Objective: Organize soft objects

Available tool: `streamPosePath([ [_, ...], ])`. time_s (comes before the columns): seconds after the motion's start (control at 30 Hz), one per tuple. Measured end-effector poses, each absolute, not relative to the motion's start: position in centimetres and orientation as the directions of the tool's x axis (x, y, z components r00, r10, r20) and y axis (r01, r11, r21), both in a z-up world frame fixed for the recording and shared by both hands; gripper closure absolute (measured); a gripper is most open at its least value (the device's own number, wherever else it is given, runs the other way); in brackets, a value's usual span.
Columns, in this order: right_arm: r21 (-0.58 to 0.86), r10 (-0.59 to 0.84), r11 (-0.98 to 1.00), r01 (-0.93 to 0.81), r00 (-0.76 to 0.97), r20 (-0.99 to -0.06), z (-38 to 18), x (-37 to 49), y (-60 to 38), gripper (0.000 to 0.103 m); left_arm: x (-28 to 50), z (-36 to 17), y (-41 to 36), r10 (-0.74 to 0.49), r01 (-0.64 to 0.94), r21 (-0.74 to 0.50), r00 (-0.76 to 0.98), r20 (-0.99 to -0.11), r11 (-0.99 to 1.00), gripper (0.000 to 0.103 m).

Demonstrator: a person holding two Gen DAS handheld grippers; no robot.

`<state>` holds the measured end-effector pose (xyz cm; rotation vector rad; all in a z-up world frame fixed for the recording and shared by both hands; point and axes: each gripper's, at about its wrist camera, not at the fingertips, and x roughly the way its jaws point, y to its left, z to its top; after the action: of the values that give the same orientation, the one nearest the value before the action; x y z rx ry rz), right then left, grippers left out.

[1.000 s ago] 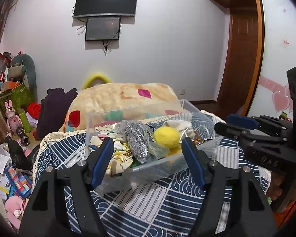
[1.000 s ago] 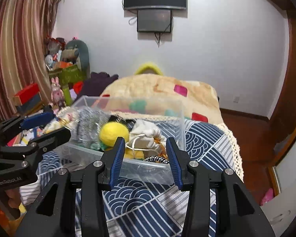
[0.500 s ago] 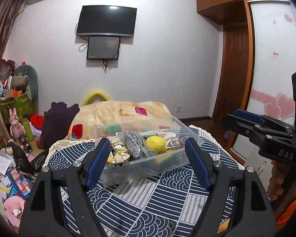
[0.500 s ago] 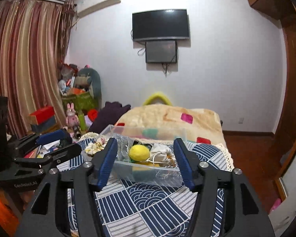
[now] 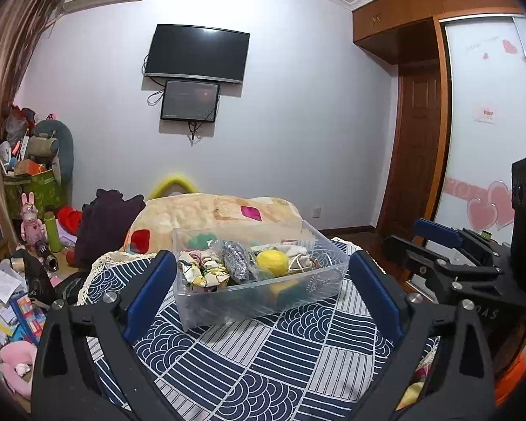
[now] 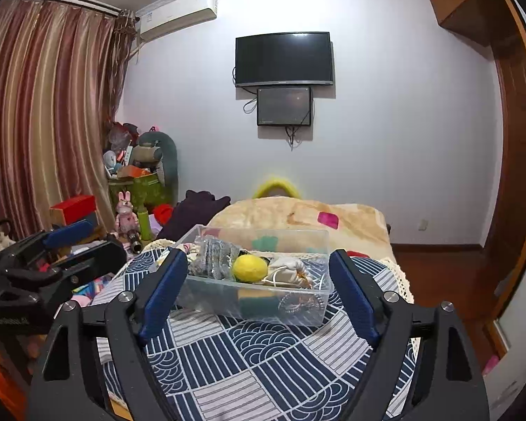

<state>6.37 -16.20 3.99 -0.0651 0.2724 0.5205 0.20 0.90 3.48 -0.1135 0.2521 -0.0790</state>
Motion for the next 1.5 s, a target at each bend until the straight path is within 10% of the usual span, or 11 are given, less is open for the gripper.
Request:
streamPosePath([
  [1.5,0.051,0.499,0.861,-0.506,0.822,-0.274,3.4,6.0,-17.5,0.021,0.1,2.4,0.8,-0.073,0.048,-0.108,0.967,-0.246,0.993,0.0],
])
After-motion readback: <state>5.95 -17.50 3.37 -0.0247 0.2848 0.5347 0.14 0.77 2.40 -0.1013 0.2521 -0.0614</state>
